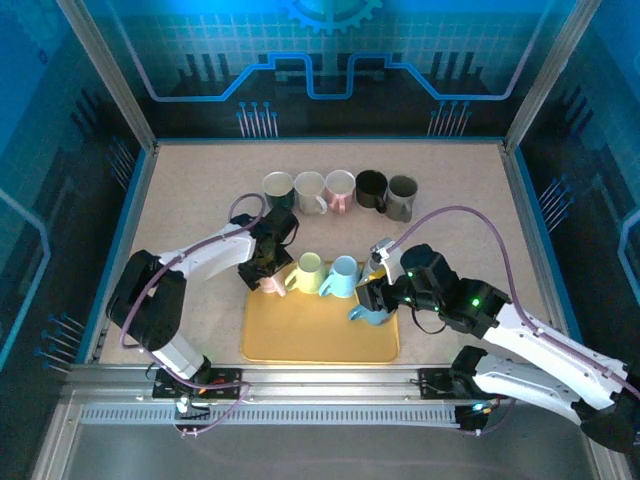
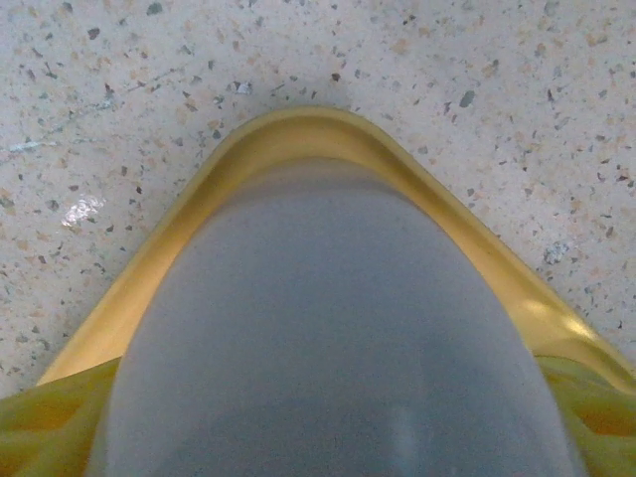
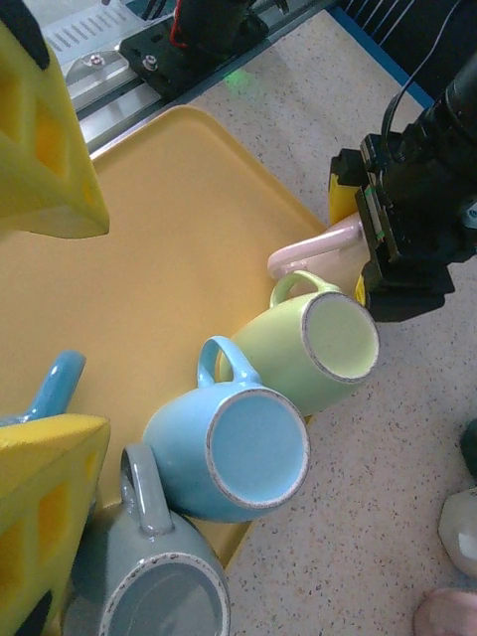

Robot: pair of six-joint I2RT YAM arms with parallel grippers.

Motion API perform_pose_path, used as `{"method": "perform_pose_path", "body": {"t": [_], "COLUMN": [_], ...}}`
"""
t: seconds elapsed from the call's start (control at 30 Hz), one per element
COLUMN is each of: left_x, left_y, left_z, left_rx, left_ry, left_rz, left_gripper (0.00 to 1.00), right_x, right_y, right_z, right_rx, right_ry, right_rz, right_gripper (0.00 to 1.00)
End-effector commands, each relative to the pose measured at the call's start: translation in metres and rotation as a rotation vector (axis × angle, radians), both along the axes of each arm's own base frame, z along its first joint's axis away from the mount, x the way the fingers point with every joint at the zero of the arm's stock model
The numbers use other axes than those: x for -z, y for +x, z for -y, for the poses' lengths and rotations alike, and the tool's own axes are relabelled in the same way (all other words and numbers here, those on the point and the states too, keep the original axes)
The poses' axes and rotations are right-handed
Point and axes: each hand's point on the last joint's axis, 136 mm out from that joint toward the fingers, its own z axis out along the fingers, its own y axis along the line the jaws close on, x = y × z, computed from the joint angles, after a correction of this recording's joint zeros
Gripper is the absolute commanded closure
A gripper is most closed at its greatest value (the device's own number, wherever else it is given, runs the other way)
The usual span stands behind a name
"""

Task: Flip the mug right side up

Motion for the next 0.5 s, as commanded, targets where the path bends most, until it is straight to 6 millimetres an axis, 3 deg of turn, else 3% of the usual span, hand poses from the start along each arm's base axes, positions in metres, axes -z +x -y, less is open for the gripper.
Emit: {"method": "perform_pose_path", "body": {"t": [0.0, 0.13, 0.47], "left_x": [0.005, -0.015, -0.107], "left_y": [-0.008, -0.009, -0.010], "left_z": [-0.003, 0.000, -0.009], "left_rx": [-0.018, -0.012, 0.067], "left_ry": [-0.013, -0.054, -0.130], "left_rz": [-0.016, 0.026, 0.300], "left_gripper": [0.36, 0.47, 0.47], "right_x": [-0.001, -0.002, -0.009], "right_y": [-0.003, -0.003, -0.003], "right_z": [-0.006, -0.007, -0.013], "right_rx": [-0.013, -0.012, -0.024], "right_ry": [0.025, 0.027, 0.043], "right_rz": [-0.009, -0.007, -0.007], "right_gripper": [0.50, 0.51, 0.52]}}
